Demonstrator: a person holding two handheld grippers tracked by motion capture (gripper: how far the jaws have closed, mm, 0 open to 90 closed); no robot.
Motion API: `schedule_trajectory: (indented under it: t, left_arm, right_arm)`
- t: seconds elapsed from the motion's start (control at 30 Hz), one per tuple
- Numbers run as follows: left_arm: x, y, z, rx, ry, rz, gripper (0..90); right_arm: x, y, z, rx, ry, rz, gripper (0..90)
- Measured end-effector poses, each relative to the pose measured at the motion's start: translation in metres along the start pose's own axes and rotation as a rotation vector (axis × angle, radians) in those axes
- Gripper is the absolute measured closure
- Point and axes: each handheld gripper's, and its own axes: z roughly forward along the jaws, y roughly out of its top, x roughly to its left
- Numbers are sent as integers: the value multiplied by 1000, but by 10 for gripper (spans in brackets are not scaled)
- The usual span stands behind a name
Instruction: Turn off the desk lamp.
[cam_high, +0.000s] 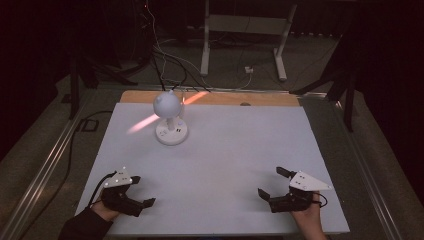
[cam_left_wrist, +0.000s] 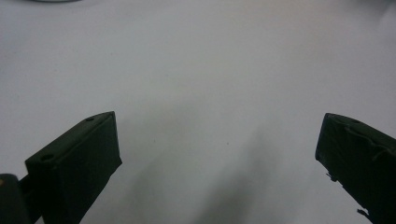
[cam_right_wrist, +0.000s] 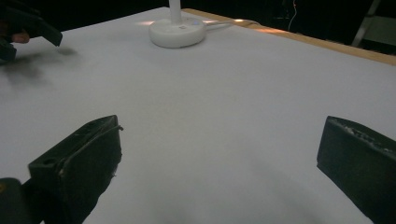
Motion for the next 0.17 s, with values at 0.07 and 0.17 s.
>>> schedule_trajectory:
  t: [0.07, 0.17]
  left_arm:
    - [0, 1, 0, -9, 7, -1, 6]
    - [0, 1, 0, -21, 10, 0, 6]
  right_arm:
    - [0, 0, 0, 2, 1, 2, 0]
    - [0, 0, 0, 3, 3, -3, 0]
